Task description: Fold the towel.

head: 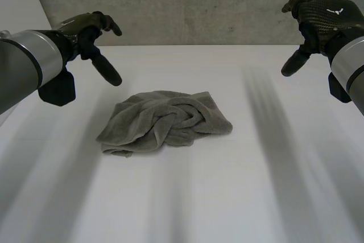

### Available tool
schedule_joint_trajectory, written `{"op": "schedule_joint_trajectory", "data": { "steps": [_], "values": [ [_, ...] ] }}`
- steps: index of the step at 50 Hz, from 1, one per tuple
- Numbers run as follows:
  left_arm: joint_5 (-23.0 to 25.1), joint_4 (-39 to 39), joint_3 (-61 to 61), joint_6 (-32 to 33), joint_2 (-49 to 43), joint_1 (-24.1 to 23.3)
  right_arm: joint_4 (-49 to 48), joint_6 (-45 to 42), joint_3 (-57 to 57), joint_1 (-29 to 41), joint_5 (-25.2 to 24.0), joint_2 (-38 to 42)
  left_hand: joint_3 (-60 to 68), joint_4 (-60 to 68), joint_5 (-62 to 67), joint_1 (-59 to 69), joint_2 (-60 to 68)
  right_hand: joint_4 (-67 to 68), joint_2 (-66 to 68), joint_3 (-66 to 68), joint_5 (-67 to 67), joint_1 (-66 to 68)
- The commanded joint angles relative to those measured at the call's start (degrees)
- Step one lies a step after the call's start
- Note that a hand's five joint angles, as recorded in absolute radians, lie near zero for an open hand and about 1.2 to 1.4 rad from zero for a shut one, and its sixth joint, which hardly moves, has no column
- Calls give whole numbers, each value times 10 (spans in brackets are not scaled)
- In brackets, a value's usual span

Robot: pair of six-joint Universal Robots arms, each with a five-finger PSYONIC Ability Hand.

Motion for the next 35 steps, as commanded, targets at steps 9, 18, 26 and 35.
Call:
{"op": "schedule_joint_trajectory", "data": {
  "steps": [9,18,26,35],
  "values": [
    [-35,2,1,4,12,-5,0,0,0,1,0,1,-36,-36,-20,-41,-32,-48,-39,-40,-34,-37],
    [-29,6,-1,2,13,-5,0,-6,4,1,-8,3,-34,-34,-18,-39,-31,-48,-39,-40,-34,-37],
    [1,42,-9,2,13,-2,-25,-70,35,32,-60,18,-36,-36,-20,-41,-32,-48,-39,-40,-34,-37],
    [4,51,-5,2,12,14,-32,-161,20,155,-213,130,-37,-38,-22,-43,-34,-48,-39,-40,-34,-37]
  ]
}}
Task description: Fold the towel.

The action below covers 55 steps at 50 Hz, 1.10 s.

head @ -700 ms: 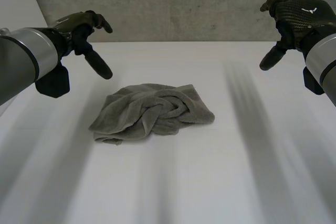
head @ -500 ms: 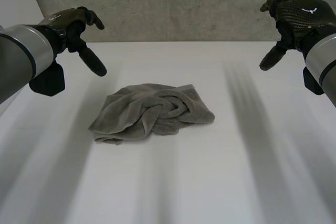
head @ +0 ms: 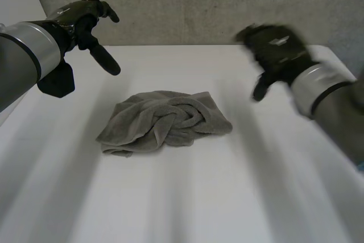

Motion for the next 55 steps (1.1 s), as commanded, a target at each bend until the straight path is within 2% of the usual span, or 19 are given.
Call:
{"op": "schedule_joint_trajectory", "data": {
  "steps": [1,6,14,16,17,18,19,21,22,24,28,32,34,39,49,51,52,53,55],
  "values": [
    [1,5,3,0,0,11,-10,-85,-32,95,-111,115,-37,-38,-22,-43,-34,-48,-39,-40,-34,-37],
    [1,13,3,0,0,26,-17,-104,-123,160,-99,217,-37,-38,-22,-43,-34,-48,-39,-40,-34,-37],
    [1,16,2,0,0,27,-47,-23,-246,209,-29,370,-39,-39,-23,-44,-35,-29,-19,-21,-15,-18],
    [1,16,1,-1,0,27,-72,-18,-278,229,6,410,-39,-39,-23,-45,-35,83,93,91,97,94],
    [1,16,1,-1,0,27,-72,-18,-278,229,7,410,-39,-39,-23,-45,-35,84,93,92,98,95],
    [1,16,1,-1,0,27,-83,-18,-287,232,25,423,-39,-39,-23,-45,-35,167,177,175,181,178],
    [1,16,1,-1,0,27,-83,-18,-287,232,25,423,-39,-39,-23,-45,-35,168,177,176,182,179],
    [1,16,1,-1,0,27,-100,-15,-291,232,45,428,-41,-41,-25,-46,-37,395,405,403,410,406],
    [1,17,1,-1,0,27,-100,-15,-291,232,45,428,-41,-41,-25,-46,-37,397,406,404,411,408],
    [1,17,1,-1,0,27,-118,-9,-290,232,52,422,-41,-41,-25,-46,-37,649,659,657,664,660],
    [1,18,1,-1,-1,28,-129,-2,-288,225,57,399,-41,-41,-25,-46,-37,652,661,660,666,663],
    [1,23,-1,-1,-6,29,-129,17,-282,205,62,358,-41,-41,-25,-46,-37,652,661,660,666,663],
    [2,23,-1,0,-9,28,-129,33,-259,168,88,302,-39,-39,-23,-45,-35,652,661,660,666,663],
    [8,22,-2,2,-25,20,-130,21,-211,117,126,249,-29,-29,-13,-34,-25,652,661,660,666,663],
    [37,22,-20,3,-49,-1,-123,-1,-102,-27,145,218,-22,-22,-7,-28,-19,649,659,657,663,660],
    [39,22,-24,7,-57,-10,-121,1,-66,-47,144,215,-22,-22,-7,-28,-19,184,194,192,198,195],
    [42,21,-26,18,-67,-19,-121,1,-66,-47,144,215,-22,-22,-7,-28,-19,181,191,189,196,192],
    [42,19,-30,33,-78,-33,-121,1,-45,-50,144,209,-22,-22,-7,-28,-19,-7,3,1,7,4],
    [41,17,-36,54,-87,-47,-120,2,-23,-51,144,197,-22,-22,-7,-28,-19,-48,-39,-40,-34,-37]
  ]
}}
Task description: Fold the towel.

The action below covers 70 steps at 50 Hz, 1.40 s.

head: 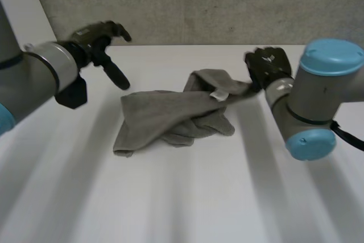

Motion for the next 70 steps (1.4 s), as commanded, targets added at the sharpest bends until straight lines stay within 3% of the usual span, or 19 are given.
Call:
{"op": "schedule_joint_trajectory", "data": {
  "steps": [1,6,11,13,15,20,30,52,57,59,65,67,70],
  "values": [
    [6,-5,-25,70,-45,-59,4,4,92,-28,-4,-33,-18,-22,-6,-25,-17,-399,-382,-390,-403,-393],
    [2,-4,-74,124,-67,-84,2,3,145,-27,-13,-81,-20,-24,-8,-27,-19,-399,-382,-390,-403,-393],
    [-1,6,-139,133,-75,-93,2,-1,188,-21,-29,-113,-20,-24,-8,-27,-19,-399,-382,-390,-403,-393],
    [-2,14,-157,133,-76,-93,2,-4,202,-21,-48,-122,-20,-24,-8,-27,-19,-399,-382,-390,-403,-393],
    [-3,28,-174,132,-78,-93,3,-17,224,-20,-106,-137,-20,-24,-8,-27,-19,-399,-382,-390,-403,-393],
    [-32,116,-219,133,-90,-93,3,-58,240,-18,-175,-135,-18,-22,-6,-25,-17,-399,-382,-390,-403,-393],
    [-69,191,-205,133,-130,-93,2,-65,195,-1,-188,-68,-17,-21,-4,-24,-15,-341,-324,-332,-345,-335],
    [-73,194,-48,136,-255,-93,1,-22,-29,23,-168,121,-10,-14,2,-17,-9,-118,-101,-108,-122,-111],
    [-92,194,-18,138,-272,-93,1,-22,-51,23,-154,142,56,52,68,49,57,-45,-28,-36,-49,-39],
    [-97,195,-12,139,-273,-93,1,-21,-62,23,-155,151,146,142,158,139,147,80,97,90,76,87],
    [-97,198,-9,140,-272,-93,0,-20,-72,23,-160,155,288,284,300,281,289,279,296,288,275,285],
    [-97,204,-5,140,-269,-91,0,-14,-73,23,-161,145,435,431,447,428,436,301,318,310,297,307],
    [-97,205,-6,138,-262,-87,2,10,-72,22,-164,115,518,514,530,511,519,301,318,310,297,307]
  ]
}}
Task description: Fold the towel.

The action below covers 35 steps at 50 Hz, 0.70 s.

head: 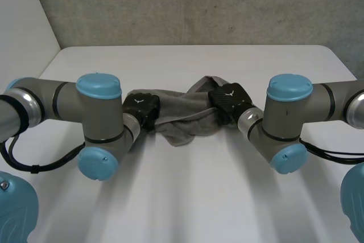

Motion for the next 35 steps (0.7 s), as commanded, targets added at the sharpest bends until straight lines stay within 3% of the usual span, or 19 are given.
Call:
{"op": "schedule_joint_trajectory", "data": {
  "steps": [1,5,8,18,23,29,31,35],
  "values": [
    [1,6,1,-2,11,6,2,29,0,-2,-6,-38,148,144,148,152,141,42,85,68,56,59],
    [0,7,-3,-2,32,14,5,61,9,-6,-16,-96,280,277,281,285,273,42,85,68,56,59],
    [1,6,-9,-4,61,25,17,64,19,-9,-29,-134,281,277,281,285,273,42,85,68,56,59],
    [9,1,-50,-5,210,62,201,60,7,-11,-83,-288,281,277,281,285,273,42,85,68,56,59],
    [34,2,-65,-9,302,72,227,59,7,-22,-92,-328,281,277,281,285,273,42,85,68,56,59],
    [69,2,-106,-26,319,76,238,58,50,-17,-99,-320,281,277,281,285,273,42,85,68,56,59],
    [90,2,-149,-36,318,77,236,50,99,-17,-101,-300,281,277,281,285,273,-199,-156,-173,-185,-181],
    [101,8,-197,-37,308,78,237,36,136,-11,-98,-263,281,277,281,285,273,-272,-229,-246,-258,-255]
  ]
}}
